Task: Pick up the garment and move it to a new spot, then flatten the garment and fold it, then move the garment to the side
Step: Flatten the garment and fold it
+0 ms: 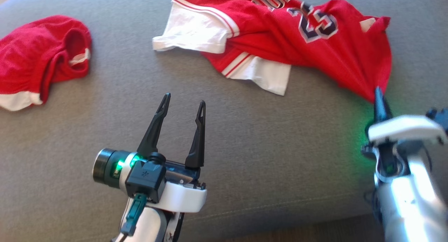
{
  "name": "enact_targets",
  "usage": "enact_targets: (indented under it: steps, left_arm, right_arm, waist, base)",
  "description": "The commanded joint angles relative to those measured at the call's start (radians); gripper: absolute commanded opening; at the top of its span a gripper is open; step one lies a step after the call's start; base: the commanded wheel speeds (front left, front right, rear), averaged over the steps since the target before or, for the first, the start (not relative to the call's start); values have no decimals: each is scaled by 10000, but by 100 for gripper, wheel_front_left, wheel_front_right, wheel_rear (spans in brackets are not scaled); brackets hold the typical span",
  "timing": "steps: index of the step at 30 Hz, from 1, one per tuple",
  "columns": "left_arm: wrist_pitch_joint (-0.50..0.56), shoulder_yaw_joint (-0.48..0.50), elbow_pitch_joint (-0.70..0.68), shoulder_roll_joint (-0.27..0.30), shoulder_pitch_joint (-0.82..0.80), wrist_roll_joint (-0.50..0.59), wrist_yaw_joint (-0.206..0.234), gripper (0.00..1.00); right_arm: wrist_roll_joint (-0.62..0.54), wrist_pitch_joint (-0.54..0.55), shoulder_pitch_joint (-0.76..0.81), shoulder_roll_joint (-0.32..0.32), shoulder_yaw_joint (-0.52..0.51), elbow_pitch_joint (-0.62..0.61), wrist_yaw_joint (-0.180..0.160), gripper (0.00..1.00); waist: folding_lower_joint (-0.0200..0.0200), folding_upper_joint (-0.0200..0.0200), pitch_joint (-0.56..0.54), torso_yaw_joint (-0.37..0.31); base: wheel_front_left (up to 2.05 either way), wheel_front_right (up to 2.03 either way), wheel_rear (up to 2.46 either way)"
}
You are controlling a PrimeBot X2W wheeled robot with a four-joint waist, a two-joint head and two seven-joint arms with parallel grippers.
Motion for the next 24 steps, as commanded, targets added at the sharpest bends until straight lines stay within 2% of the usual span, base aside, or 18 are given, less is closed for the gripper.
enact_targets:
  steps: [1, 6, 12, 21, 24]
  left_arm:
    - [-51, 338, -392, 95, 3, 90, -27, 100]
    - [-51, 291, -397, 148, -45, 143, -93, 100]
    - [-51, 247, -297, 168, 56, 97, -133, 100]
    - [-51, 261, -351, 142, 344, 55, -43, 100]
    - [-51, 304, -389, 141, 388, 57, -30, 100]
  right_arm:
    - [-168, 77, 143, 61, 258, -621, 0, 0]
    - [-71, 506, 1202, 137, -93, -1822, 0, 0]
    - [404, 697, 1780, 145, 18, -3022, 0, 0]
    - [-603, 1674, 2978, 147, -346, -3415, 0, 0]
    - [-607, 1785, 3291, 147, -367, -3428, 0, 0]
  waist:
    - [0, -1, -24, -177]
    - [0, -1, -38, -418]
    - [0, -1, -322, -370]
    - [0, -1, -680, 134]
    - [0, -1, -652, 157]
  base:
    - [0, 0, 0]
    - [0, 0, 0]
    - [0, 0, 0]
    - [0, 0, 0]
    - [0, 0, 0]
